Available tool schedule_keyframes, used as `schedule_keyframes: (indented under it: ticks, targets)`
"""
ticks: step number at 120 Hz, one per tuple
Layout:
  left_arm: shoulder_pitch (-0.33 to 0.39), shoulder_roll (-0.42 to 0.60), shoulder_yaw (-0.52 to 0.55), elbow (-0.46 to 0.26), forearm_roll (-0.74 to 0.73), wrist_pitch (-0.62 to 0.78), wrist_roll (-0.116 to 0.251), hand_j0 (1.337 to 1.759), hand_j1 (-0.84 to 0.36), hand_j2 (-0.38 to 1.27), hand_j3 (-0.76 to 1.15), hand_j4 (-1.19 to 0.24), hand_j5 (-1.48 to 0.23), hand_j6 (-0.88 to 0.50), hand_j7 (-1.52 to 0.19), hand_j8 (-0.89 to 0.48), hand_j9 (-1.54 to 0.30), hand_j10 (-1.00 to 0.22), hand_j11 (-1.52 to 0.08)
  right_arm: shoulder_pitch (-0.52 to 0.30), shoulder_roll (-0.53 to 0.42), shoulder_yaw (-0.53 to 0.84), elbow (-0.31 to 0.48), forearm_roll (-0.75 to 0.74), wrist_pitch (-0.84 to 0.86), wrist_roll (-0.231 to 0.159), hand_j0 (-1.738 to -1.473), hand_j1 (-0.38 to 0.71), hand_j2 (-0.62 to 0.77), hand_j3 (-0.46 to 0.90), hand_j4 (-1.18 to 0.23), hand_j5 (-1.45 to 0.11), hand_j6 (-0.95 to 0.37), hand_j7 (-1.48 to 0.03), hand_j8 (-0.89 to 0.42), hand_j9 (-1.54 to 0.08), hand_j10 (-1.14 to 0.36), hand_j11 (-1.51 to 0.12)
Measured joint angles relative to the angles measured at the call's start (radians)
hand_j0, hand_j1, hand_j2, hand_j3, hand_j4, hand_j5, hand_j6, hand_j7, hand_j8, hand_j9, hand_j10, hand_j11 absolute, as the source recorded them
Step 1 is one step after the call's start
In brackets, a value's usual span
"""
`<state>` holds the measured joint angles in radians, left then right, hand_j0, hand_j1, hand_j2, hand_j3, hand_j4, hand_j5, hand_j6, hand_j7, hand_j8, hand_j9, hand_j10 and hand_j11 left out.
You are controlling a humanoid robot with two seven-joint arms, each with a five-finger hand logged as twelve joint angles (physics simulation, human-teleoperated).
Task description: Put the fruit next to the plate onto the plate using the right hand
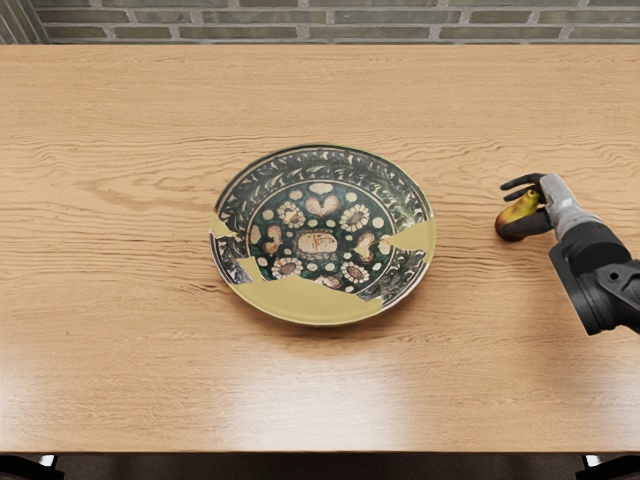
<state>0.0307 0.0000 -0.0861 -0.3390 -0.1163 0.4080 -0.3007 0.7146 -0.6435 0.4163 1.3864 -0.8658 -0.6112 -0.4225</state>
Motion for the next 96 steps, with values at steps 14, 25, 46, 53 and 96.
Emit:
schedule_keyframes:
  ticks: [14, 25, 46, 53, 96]
  targets:
    - [0.0, 0.0, 0.0, 0.0, 0.0, 0.0, 0.0, 1.658, 0.35, 0.0, 0.0, 0.0, 0.0, 0.0, 0.0, 0.0, 0.0, 0.0, 0.0, 0.0, 0.003, 0.0, 0.0, 0.0, 0.0, 0.0, -1.657, 0.27, 0.1, 0.0, -0.58, -0.72, -0.57, -0.73, -0.42, -0.73, -0.4, -0.74]
    - [0.0, 0.0, 0.0, 0.0, 0.0, 0.0, 0.0, 1.658, 0.35, 0.0, 0.0, 0.0, 0.0, 0.0, 0.0, 0.0, 0.0, 0.0, 0.0, -0.001, 0.006, 0.0, 0.0, -0.001, 0.0, 0.0, -1.657, 0.27, 0.13, 0.0, -0.6, -0.73, -0.59, -0.76, -0.43, -0.74, -0.42, -0.76]
    - [0.0, 0.0, 0.0, 0.0, 0.0, 0.0, 0.0, 1.658, 0.35, 0.0, 0.0, 0.0, 0.0, 0.0, 0.0, 0.0, 0.0, 0.0, 0.0, -0.005, 0.008, 0.001, -0.001, -0.005, 0.0, 0.0, -1.656, 0.27, 0.11, 0.0, -0.63, -0.73, -0.6, -0.78, -0.43, -0.76, -0.42, -0.79]
    - [0.0, 0.0, 0.0, 0.0, 0.0, 0.0, 0.0, 1.658, 0.35, 0.0, 0.0, 0.0, 0.0, 0.0, 0.0, 0.0, 0.0, 0.0, 0.0, -0.007, 0.009, 0.001, -0.001, -0.008, 0.0, 0.0, -1.655, 0.28, 0.12, 0.0, -0.64, -0.72, -0.61, -0.78, -0.43, -0.76, -0.4, -0.8]
    - [0.0, 0.0, 0.0, 0.0, 0.0, 0.0, 0.0, 1.658, 0.35, 0.0, 0.0, 0.0, 0.0, 0.0, 0.0, 0.0, 0.0, 0.0, 0.0, 0.009, 0.0, 0.015, -0.001, 0.015, 0.034, -0.001, -1.654, 0.31, 0.35, 0.0, -0.7, -0.92, -0.68, -0.91, -0.38, -0.93, -0.37, -0.94]
